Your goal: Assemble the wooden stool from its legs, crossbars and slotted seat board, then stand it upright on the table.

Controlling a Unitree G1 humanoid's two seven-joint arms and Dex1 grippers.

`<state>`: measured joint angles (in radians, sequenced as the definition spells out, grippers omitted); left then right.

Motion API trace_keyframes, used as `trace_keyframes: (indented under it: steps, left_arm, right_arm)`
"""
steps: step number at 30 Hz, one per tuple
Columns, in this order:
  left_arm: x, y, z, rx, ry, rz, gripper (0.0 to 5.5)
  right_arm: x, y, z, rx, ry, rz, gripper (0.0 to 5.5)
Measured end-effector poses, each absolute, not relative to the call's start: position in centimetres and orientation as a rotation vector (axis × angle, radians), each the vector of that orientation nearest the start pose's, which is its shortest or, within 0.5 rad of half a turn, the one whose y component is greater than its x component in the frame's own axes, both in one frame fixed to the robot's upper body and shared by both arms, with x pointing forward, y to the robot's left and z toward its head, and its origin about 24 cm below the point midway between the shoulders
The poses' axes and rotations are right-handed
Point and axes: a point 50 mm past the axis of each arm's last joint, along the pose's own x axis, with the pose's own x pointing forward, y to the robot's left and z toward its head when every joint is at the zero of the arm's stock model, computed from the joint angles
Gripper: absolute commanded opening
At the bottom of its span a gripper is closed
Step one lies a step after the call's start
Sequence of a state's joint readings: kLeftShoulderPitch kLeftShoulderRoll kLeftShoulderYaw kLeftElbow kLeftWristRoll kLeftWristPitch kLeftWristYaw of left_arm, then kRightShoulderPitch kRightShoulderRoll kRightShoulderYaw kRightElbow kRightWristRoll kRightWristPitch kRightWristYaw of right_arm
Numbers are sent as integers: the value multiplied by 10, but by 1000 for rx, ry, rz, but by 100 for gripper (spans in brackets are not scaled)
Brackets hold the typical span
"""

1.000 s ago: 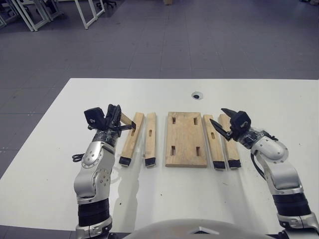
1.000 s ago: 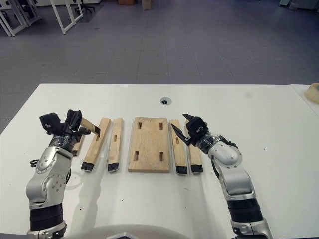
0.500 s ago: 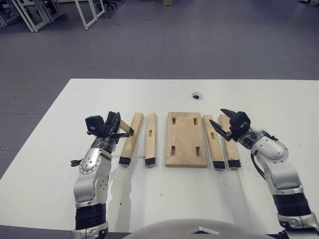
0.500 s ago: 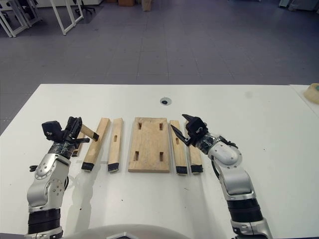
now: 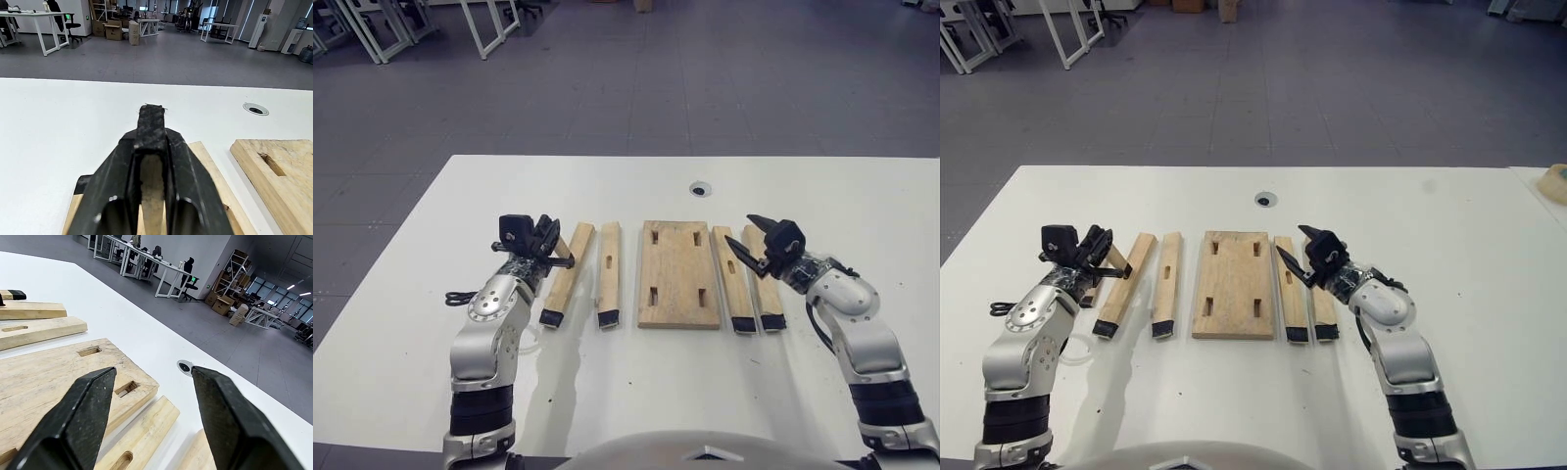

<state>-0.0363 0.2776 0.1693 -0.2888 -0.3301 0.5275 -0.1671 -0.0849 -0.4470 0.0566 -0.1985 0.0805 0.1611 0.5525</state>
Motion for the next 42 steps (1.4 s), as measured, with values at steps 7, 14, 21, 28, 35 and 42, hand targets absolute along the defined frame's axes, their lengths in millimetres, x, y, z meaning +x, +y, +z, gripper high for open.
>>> trace_keyframes:
  steps: [7, 14, 21, 28, 35, 42]
  left_arm:
    - [253, 208, 113, -119, 40, -111, 163]
    - [269, 217, 185, -199, -291, -140, 163]
    - [306, 213, 157, -156, -58, -174, 163]
    - [301, 213, 116, -180, 85, -150, 163]
    - [293, 207, 155, -203, -88, -180, 163]
    - [246, 221, 169, -165, -245, -172, 215]
  right_arm:
    - [257, -175, 96, -389, 0, 625, 283]
    - [256, -174, 94, -377, 0, 607, 283]
    - [255, -168, 92, -373, -6, 615, 283]
    - [255, -165, 92, -377, -22, 622, 283]
    - [254, -165, 90, -380, -17, 618, 283]
    - [252, -165, 88, -375, -10, 616, 283]
